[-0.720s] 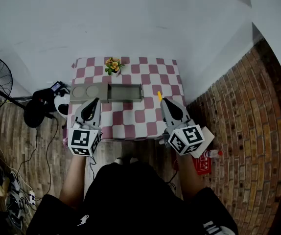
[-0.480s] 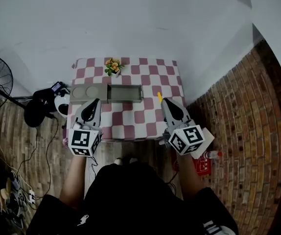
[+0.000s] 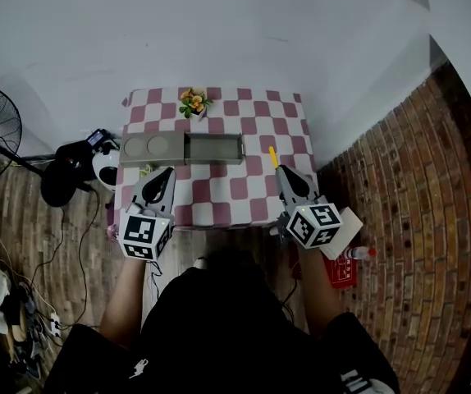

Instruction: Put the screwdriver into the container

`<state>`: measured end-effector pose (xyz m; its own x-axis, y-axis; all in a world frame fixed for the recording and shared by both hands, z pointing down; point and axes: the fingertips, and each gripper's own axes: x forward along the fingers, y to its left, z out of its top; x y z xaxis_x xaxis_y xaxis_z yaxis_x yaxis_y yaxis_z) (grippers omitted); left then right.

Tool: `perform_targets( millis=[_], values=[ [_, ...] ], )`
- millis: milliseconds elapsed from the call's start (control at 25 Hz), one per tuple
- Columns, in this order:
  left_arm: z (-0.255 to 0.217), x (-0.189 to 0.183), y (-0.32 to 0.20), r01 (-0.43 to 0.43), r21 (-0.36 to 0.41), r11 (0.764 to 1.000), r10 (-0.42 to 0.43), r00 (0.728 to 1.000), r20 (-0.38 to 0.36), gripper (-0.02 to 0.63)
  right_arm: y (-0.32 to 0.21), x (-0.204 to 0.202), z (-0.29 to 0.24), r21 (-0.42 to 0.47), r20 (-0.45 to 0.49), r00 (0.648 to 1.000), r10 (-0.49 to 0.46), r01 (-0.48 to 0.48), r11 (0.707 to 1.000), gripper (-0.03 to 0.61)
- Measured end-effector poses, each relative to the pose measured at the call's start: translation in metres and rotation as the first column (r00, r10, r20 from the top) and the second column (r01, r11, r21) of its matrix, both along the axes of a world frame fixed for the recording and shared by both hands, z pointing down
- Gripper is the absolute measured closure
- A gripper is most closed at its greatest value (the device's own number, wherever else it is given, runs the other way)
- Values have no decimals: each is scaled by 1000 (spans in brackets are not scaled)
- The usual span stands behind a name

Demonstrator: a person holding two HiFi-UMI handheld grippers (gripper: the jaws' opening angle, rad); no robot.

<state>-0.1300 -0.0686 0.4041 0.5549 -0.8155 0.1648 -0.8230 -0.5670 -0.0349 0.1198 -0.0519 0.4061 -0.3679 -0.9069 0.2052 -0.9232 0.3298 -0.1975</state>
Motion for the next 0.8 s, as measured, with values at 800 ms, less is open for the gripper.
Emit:
perform_targets(
  millis=[800],
  values=[
    [93,79,-85,27,-171,985,-22,999,32,609,-101,91,221,-460,-215,966,-142,28,888,513]
  ],
)
